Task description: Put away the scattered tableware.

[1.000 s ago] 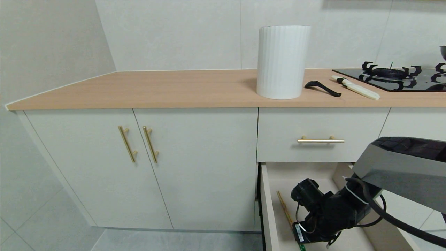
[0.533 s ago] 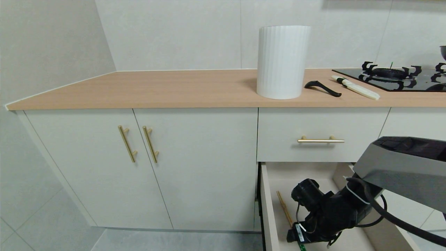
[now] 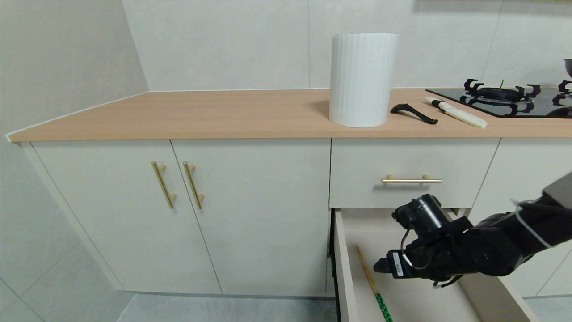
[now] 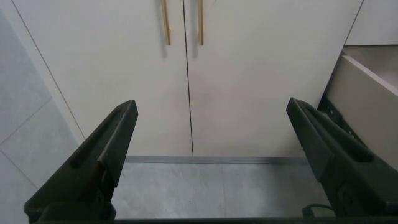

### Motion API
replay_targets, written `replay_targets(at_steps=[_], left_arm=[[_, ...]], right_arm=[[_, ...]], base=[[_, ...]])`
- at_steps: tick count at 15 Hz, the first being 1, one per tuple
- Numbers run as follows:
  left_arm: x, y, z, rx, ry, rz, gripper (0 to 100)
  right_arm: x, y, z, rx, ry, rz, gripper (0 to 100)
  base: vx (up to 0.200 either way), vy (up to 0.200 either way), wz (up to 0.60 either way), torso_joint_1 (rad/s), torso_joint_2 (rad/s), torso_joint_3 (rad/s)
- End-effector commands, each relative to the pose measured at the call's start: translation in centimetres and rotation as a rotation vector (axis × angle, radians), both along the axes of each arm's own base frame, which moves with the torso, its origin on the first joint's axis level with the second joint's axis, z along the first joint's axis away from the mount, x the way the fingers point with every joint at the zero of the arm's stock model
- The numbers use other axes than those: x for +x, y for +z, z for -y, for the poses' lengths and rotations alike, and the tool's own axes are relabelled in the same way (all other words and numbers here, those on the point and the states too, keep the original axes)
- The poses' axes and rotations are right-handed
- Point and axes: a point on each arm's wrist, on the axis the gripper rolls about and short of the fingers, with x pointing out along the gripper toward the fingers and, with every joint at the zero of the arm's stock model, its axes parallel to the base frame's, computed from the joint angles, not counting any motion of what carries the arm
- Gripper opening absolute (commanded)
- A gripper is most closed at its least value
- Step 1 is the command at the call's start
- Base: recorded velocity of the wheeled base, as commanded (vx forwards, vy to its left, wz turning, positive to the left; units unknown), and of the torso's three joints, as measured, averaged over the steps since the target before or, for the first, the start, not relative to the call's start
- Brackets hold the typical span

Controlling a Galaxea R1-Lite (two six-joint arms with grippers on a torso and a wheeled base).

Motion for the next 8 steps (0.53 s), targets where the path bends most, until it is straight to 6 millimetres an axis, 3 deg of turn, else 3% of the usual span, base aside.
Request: replay_targets(at_steps=[1,5,8], left_arm=[[0.0,0.0,0.0,-0.002,0.001,0.000,100],[0.0,0.0,0.0,0.000,0.001,0.000,100],[0.0,0.0,0.0,0.000,0.001,0.000,100]], right_arm=[[-1.3,5.4,2.2,0.030,-0.033,0.173,100],[-3.6,10.7,4.4,0.072,-0.049,0.356,100],[-4.8,12.2,5.3,0.059,-0.033,0.420,100]], base=[[0.000,0.000,0.00,0.000,0.00,0.000],[0.000,0.000,0.00,0.000,0.00,0.000],[0.000,0.000,0.00,0.000,0.00,0.000]])
